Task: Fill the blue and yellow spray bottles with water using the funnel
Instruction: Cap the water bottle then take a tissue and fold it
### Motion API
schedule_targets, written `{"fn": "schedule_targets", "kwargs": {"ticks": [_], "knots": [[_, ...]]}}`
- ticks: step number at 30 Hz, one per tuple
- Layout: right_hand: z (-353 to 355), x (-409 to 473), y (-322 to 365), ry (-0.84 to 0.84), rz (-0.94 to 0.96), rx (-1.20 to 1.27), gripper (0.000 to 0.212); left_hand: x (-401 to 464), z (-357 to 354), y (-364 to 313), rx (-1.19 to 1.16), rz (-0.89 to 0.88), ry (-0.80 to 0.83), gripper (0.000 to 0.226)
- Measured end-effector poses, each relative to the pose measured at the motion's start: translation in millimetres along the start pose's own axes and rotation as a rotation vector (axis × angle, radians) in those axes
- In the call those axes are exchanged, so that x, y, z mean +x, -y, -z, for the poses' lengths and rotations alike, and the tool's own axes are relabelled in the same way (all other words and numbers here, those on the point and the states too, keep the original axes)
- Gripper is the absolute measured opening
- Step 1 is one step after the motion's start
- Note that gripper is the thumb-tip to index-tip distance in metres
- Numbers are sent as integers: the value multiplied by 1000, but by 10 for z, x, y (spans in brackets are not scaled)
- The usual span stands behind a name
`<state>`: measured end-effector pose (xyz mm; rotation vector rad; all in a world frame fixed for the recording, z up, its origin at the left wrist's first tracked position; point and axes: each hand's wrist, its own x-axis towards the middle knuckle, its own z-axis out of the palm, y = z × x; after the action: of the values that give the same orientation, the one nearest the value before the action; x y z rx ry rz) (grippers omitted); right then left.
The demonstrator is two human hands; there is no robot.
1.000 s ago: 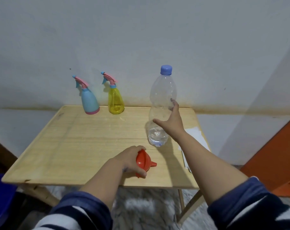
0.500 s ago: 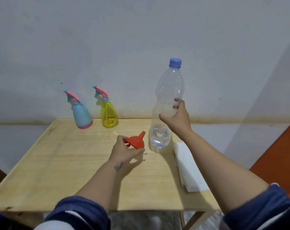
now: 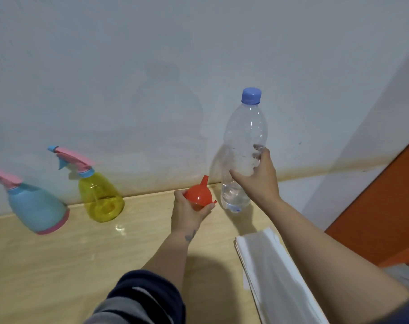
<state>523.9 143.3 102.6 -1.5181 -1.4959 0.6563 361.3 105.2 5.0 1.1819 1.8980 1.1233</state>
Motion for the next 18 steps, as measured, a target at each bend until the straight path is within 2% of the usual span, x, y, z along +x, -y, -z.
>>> {"fn": "schedule_targets", "kwargs": {"ticks": [10, 15, 18], "knots": [[-260, 164, -146, -37, -20, -52, 80, 345, -147, 249, 403, -113, -19, 85], [-298, 186, -192, -5, -29, 38, 84, 391, -132, 247, 454, -115, 20, 84], [-261, 196, -200, 46, -49, 58, 95, 374, -81, 168, 461, -83, 60, 96]]}}
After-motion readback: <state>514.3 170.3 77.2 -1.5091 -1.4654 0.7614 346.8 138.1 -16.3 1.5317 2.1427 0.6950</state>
